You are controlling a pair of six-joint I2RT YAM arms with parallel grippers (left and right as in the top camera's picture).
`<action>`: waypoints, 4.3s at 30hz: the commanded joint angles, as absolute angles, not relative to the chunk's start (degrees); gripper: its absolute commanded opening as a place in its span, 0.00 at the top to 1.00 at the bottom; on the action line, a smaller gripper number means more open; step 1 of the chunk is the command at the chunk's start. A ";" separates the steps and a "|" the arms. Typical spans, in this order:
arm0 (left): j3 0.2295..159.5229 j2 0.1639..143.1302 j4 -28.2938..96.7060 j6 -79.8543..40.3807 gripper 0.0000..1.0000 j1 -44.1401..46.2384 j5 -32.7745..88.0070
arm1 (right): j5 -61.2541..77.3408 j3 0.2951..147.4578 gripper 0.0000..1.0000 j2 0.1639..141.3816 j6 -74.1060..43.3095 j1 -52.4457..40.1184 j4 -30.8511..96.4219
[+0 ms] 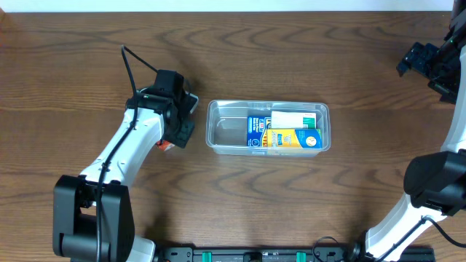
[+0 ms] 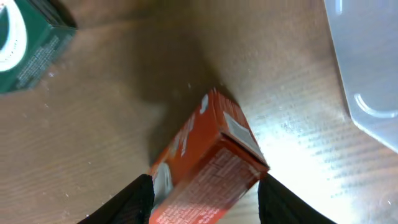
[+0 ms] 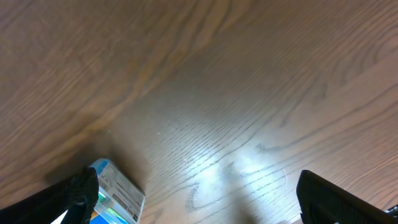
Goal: Pack container
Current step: 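Lift the red box and carry it over the container's left end, then lower the red box into the container's left end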
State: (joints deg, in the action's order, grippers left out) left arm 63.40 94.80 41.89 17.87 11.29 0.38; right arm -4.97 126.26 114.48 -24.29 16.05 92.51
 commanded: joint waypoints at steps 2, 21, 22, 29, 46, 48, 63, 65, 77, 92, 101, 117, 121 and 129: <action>61.76 94.32 38.74 18.24 0.45 10.98 -2.42 | -5.78 127.00 0.01 114.67 -23.70 16.49 92.58; 59.55 94.32 35.83 18.20 0.72 11.00 -2.61 | -5.78 127.00 0.01 114.67 -23.70 16.49 92.55; 59.57 94.32 35.81 18.20 0.72 11.00 -2.61 | -5.78 127.00 0.01 114.67 -23.68 16.49 92.55; 61.89 94.06 37.60 14.55 0.73 11.00 -2.59 | -5.78 127.00 0.01 114.67 -23.70 16.49 92.55; 73.65 81.93 44.16 -8.40 0.73 11.00 21.19 | -5.78 127.00 0.01 114.67 -23.70 16.49 92.55; 73.65 80.62 42.87 -10.66 0.73 11.00 24.71 | -5.78 127.02 0.01 114.67 -23.70 16.49 92.55; 73.63 85.10 37.06 -12.80 0.73 17.47 32.56 | -5.78 127.00 0.01 114.67 -23.70 16.49 92.55; 73.63 86.54 36.25 -12.78 0.73 18.33 32.27 | -5.78 127.02 0.01 114.67 -23.70 16.49 92.55; 73.63 93.71 35.90 -12.80 0.73 20.62 28.93 | -5.78 127.00 0.01 114.67 -23.70 16.49 92.55; 73.41 97.14 35.38 -12.99 0.73 21.37 28.91 | -5.78 127.00 0.01 114.67 -23.70 16.49 92.55; 73.41 100.38 34.96 -14.96 0.73 21.34 28.91 | -5.78 127.00 0.01 114.67 -23.70 16.49 92.55; 73.41 100.40 34.33 -14.94 0.52 21.34 28.91 | -5.78 127.02 0.01 114.67 -23.70 16.49 92.55; 73.41 100.40 33.93 -14.94 0.52 21.34 28.91 | -5.78 127.00 0.01 114.67 -23.70 16.49 92.55; 74.56 99.42 32.69 -14.94 0.52 21.30 30.33 | -5.78 127.02 0.01 114.67 -23.70 16.49 92.55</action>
State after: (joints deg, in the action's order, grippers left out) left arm 72.47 100.40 32.84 -15.05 21.23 29.61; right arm -4.99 126.26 114.48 -24.29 16.05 92.51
